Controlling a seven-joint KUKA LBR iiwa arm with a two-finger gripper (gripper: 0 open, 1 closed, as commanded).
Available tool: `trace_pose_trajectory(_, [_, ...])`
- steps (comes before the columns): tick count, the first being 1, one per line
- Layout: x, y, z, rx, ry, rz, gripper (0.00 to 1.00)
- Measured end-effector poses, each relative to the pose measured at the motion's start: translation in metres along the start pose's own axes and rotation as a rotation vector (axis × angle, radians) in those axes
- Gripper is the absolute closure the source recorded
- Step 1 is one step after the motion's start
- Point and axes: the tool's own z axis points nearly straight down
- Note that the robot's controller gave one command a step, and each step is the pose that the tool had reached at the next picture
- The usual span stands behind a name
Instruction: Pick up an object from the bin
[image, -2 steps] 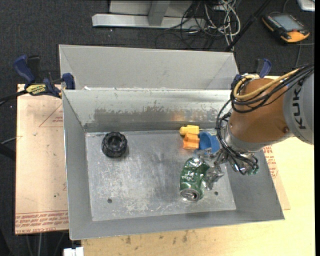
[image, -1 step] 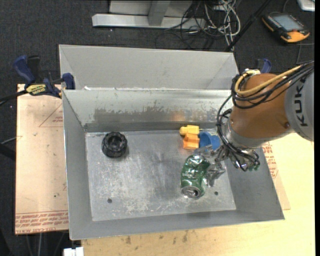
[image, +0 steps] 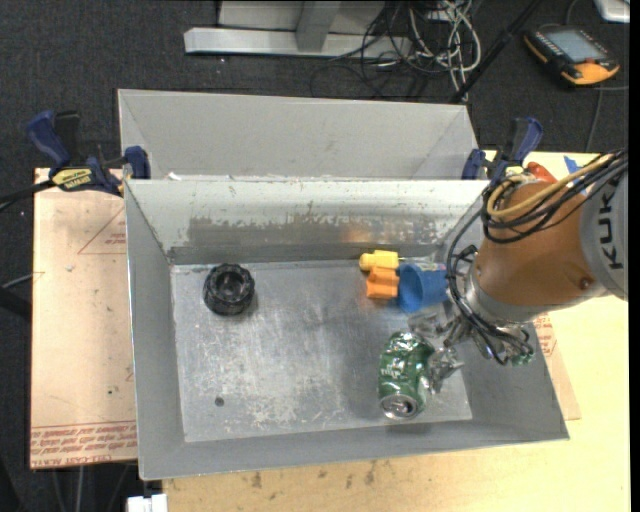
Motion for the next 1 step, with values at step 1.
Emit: trace_pose_trajectory(1, [0.0176,-0.0035,-0.0040,-0.010,0.024,0.021,1.00])
